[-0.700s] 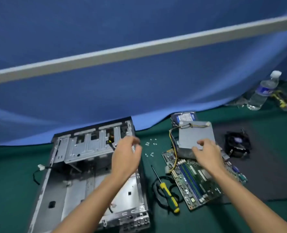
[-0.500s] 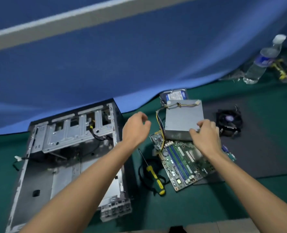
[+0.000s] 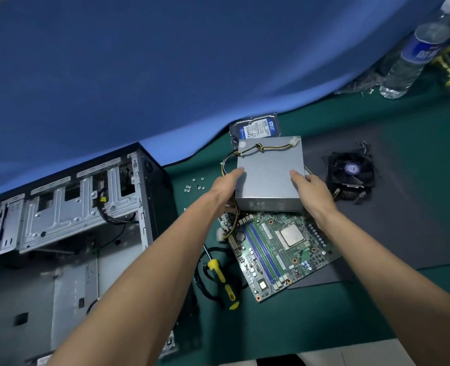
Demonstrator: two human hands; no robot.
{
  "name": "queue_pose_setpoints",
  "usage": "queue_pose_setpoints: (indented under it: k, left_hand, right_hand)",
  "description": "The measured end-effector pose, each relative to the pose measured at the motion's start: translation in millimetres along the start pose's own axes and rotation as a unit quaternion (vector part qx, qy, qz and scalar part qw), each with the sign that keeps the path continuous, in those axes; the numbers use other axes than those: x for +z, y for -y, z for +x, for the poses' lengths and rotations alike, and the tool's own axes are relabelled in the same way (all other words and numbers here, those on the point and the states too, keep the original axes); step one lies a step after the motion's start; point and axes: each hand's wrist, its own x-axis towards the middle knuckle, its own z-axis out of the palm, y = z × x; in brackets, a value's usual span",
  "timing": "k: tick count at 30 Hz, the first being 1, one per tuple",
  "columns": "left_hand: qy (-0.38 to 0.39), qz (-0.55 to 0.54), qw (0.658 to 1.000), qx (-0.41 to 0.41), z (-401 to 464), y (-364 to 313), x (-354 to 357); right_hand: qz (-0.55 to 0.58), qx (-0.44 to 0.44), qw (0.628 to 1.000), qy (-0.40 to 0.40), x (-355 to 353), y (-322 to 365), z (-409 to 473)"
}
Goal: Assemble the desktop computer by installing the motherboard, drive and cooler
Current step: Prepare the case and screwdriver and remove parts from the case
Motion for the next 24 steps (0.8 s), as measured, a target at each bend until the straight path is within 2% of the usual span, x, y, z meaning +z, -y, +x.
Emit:
queue_pose_setpoints:
  k: [5, 8, 14, 17, 19, 24]
  left_hand:
    - [0.035, 0.064, 0.997, -0.007, 5.7, 7.6, 7.7]
    - [0.021, 0.093, 0.995, 0.002, 3.4, 11.7, 16.2]
    - [-0.018, 0.066, 0.993, 0.094, -12.1, 17.6, 30.0]
    - [-0.079, 0.112, 0.982, 0.128, -24.6, 11.0, 35.8]
    - [-0.122, 0.132, 0.97, 0.163, -33.1, 3.9, 34.8]
    - [-0.25, 0.085, 0.928, 0.264, -57.1, -16.1, 33.2]
  right_hand:
    - [0.09, 0.006, 0.996, 0.008, 9.4, -1.2, 11.8]
    - [0.144, 0.009, 0.989, 0.014, 10.6, 3.2, 13.7]
    - [0.156, 0.016, 0.988, 0.003, -1.0, 5.4, 22.5]
    - [0.2, 0.067, 0.977, 0.018, -5.7, 7.7, 19.3]
    - [0.25, 0.086, 0.963, 0.058, -7.1, 9.8, 14.5]
    - [0.417, 0.073, 0.895, 0.143, -6.4, 26.6, -0.9]
